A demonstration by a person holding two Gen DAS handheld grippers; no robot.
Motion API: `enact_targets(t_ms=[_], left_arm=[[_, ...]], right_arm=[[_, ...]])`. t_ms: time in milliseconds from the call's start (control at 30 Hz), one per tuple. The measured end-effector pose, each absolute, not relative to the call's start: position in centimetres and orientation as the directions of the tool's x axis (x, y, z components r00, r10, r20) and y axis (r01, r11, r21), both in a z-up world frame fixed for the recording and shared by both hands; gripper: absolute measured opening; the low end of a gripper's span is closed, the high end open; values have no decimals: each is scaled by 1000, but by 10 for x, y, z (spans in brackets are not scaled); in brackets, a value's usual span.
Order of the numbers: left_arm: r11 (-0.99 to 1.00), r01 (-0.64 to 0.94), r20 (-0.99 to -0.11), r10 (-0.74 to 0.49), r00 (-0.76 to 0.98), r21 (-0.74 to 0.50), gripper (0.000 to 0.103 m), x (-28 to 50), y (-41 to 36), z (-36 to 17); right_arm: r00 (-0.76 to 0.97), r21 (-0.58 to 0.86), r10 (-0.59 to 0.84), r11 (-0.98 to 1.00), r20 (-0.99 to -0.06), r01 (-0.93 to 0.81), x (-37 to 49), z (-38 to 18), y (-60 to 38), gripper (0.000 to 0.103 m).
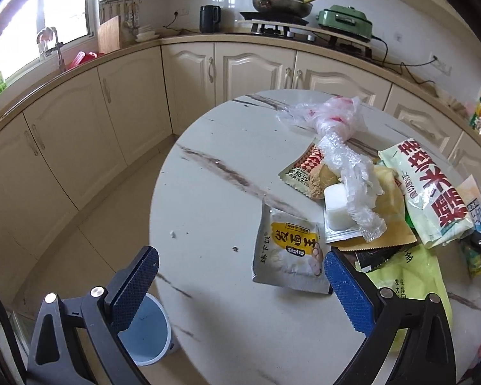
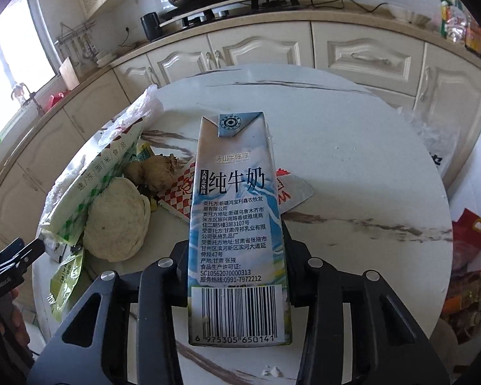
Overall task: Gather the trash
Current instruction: 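Move both tools to the table and close the right gripper on the milk carton, then lift the milk carton with the right gripper while the left gripper pinches a small wrapper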
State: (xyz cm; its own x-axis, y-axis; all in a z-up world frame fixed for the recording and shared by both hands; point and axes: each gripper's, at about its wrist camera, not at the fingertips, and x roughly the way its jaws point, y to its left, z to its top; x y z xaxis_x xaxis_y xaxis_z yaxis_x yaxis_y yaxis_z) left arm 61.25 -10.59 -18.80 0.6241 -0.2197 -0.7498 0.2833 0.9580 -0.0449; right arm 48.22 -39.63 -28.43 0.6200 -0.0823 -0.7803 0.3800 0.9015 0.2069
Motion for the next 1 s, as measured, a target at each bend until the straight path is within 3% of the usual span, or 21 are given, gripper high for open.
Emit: enact_targets(t_ms=[33, 200, 300, 333, 400, 500, 533, 633, 1000], left_arm=[[958, 283, -758, -218, 614, -47, 93, 619, -108, -190], [951, 306, -764, -227, 605, -41, 89, 641, -121, -196], [939, 344, -754, -239, 611, -19, 75, 641, -134, -196], [932, 363, -748, -259, 611, -27, 64, 638, -138, -196], [920, 390, -742, -284, 608, -32, 50, 635, -141, -197], [912, 409, -735, -297, 609, -29, 43, 621, -138, -200], [909, 416, -734, -306, 606, -35, 34, 619, -136, -201], [896, 431, -725, -367, 583, -108, 23, 613, -125, -201], [863, 460, -672, -467, 575, -207, 3, 574, -96, -180]], right_arm=[[630, 219, -71, 903, -773, 370, 479, -283, -397, 39], [677, 260, -21, 914, -736, 311, 471, -273, -393, 38], [698, 273, -2, 920, -716, 283, 469, -264, -389, 38], [702, 273, 2, 922, -712, 274, 469, -261, -387, 38], [712, 275, 13, 927, -703, 255, 470, -257, -382, 38], [717, 277, 29, 932, -697, 232, 472, -253, -373, 38], [718, 279, 34, 934, -695, 225, 473, -252, -369, 38], [724, 281, 49, 938, -688, 203, 473, -249, -358, 38], [746, 262, 79, 956, -662, 131, 470, -226, -314, 38]])
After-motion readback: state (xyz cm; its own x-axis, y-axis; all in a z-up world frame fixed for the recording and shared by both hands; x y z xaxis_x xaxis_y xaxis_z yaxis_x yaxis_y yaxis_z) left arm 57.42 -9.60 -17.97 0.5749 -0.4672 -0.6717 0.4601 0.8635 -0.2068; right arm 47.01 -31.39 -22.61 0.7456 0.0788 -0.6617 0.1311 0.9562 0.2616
